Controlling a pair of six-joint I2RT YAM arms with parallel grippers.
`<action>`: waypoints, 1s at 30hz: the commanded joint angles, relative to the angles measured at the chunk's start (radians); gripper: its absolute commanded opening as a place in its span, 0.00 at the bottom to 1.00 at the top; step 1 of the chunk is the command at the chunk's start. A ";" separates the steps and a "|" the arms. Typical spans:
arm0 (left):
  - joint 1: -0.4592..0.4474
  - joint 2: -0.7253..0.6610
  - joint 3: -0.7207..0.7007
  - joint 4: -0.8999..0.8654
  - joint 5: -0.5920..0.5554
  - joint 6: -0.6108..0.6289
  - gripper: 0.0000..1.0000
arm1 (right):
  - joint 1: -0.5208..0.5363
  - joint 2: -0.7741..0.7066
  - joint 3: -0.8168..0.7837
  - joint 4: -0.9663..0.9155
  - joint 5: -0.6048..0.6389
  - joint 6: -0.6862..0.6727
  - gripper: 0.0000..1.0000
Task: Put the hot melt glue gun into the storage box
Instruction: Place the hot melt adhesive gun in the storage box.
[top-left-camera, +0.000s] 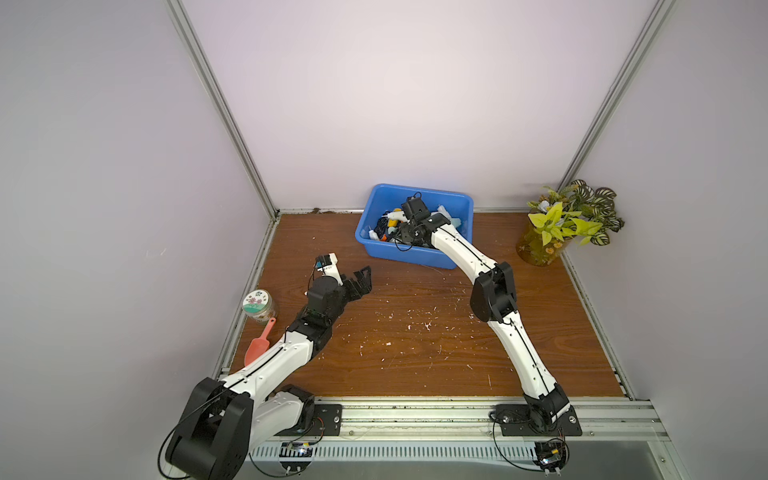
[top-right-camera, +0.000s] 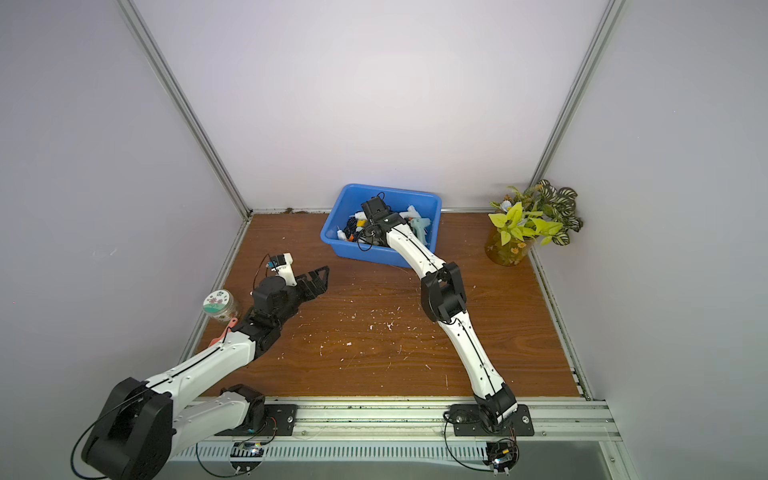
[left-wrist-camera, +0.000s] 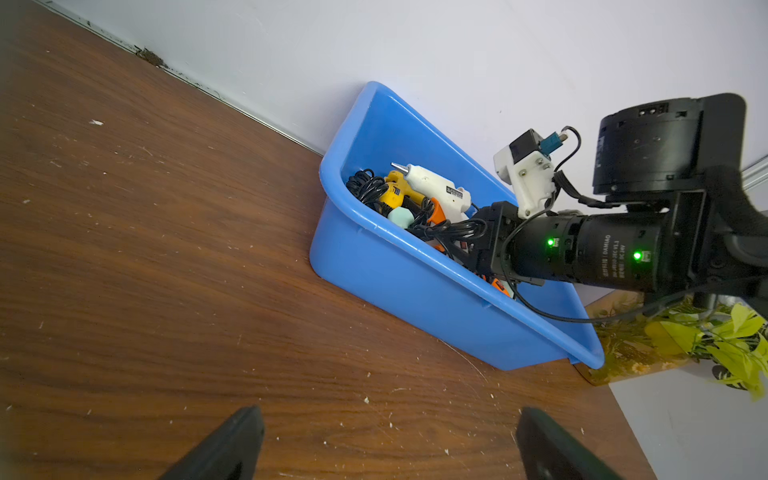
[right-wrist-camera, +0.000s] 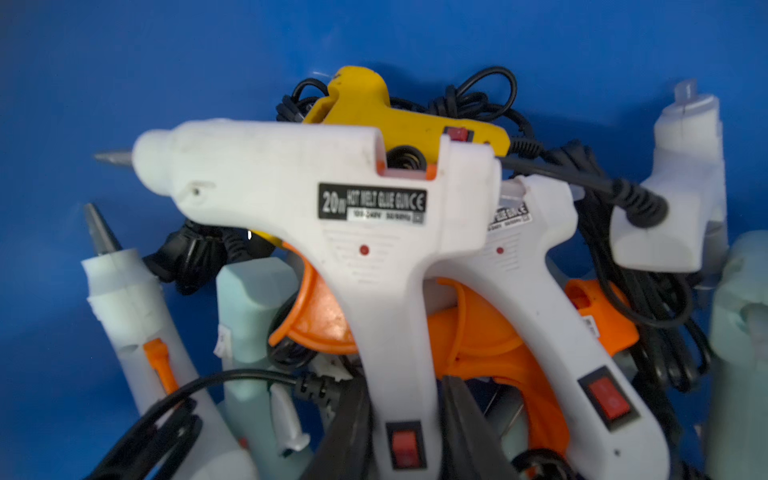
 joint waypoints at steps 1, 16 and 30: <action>0.001 -0.007 -0.008 -0.011 -0.021 0.024 1.00 | -0.006 -0.024 0.049 0.032 0.006 -0.027 0.36; 0.001 -0.055 -0.016 -0.043 -0.074 0.054 1.00 | -0.041 -0.217 0.043 0.042 -0.031 -0.048 0.48; 0.001 -0.213 -0.091 -0.048 -0.223 0.158 1.00 | -0.042 -0.816 -0.915 0.437 -0.092 -0.038 0.99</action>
